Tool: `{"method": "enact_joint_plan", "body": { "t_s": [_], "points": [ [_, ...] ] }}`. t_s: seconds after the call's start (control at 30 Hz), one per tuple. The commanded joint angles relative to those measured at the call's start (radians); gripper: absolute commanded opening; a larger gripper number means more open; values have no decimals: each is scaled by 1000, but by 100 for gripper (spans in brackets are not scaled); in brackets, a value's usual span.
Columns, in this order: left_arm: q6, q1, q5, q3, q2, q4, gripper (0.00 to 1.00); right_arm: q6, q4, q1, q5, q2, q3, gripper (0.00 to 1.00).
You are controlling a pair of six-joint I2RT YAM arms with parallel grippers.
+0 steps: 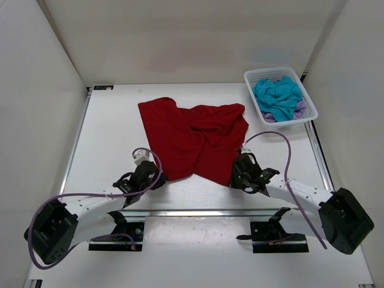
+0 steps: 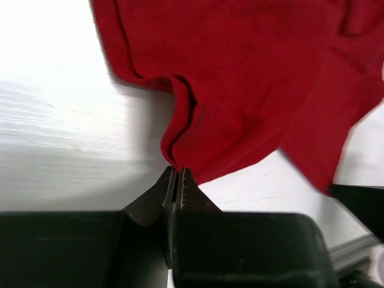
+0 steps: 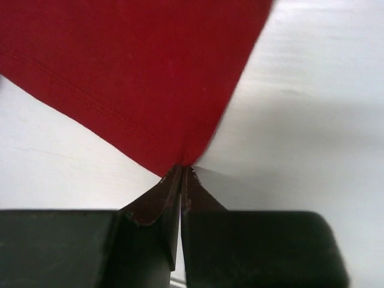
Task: Fold and stack the t-shirts
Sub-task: Flatten out the tshirt
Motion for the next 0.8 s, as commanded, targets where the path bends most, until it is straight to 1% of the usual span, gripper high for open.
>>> {"method": "enact_joint_plan", "body": {
  "t_s": [0.0,0.03,0.07,0.1,0.13,0.17,0.2,0.23,0.27,0.3,0.33,0.37,0.4,0.43,0.47,0.5,0.53,0.57,0.6,0.63,0.67,0.73,0.77],
  "points": [
    [131,59,23,131,-19,-117,0,-52,-174,-8,99,-110,74,0],
    [210,107,64,170,-10,-192,0,-64,-247,-4,146,-141,127,0],
    [244,138,80,258,1,-291,0,-99,-287,-10,165,-201,191,0],
    [315,196,115,343,0,-326,0,-127,-365,-26,200,-255,231,0],
    [384,248,149,432,-11,-397,0,-165,-446,-52,214,-287,321,0],
    [411,273,169,471,-20,-463,0,-220,-487,-98,231,-295,424,1],
    [463,314,181,574,-17,-531,0,-280,-551,-149,230,-310,528,1],
    [506,357,202,676,-17,-562,0,-305,-615,-164,240,-295,593,0],
    [546,401,215,716,-14,-621,0,-353,-677,-190,265,-281,706,1],
    [557,418,221,818,-2,-648,0,-369,-699,-191,281,-255,770,0],
    [583,452,224,904,3,-683,0,-407,-743,-185,318,-229,886,1],
    [600,504,242,949,15,-724,0,-429,-780,-168,372,-212,1002,0],
    [603,561,291,1032,16,-757,0,-461,-809,-139,398,-176,1128,0],
    [609,587,314,1099,27,-763,0,-476,-826,-134,444,-136,1185,0],
    [605,634,351,1165,30,-778,0,-502,-861,-119,481,-93,1309,0],
    [598,643,341,1233,39,-798,0,-527,-877,-105,524,-50,1429,0],
    [594,646,324,1274,52,-815,0,-533,-872,-67,565,-37,1469,0],
    [576,665,345,1307,62,-823,0,-546,-854,19,635,-30,1526,0],
    [553,710,388,1381,67,-818,0,-550,-866,79,688,7,1621,0],
    [540,712,411,1406,75,-808,0,-552,-868,99,714,19,1660,0],
    [523,763,428,1426,81,-808,0,-570,-837,127,708,30,1741,0],
    [520,799,442,1581,137,-876,0,-637,-771,214,745,44,1850,0],
    [520,805,425,1653,147,-890,0,-651,-730,245,774,49,1864,0]
  ]
}}
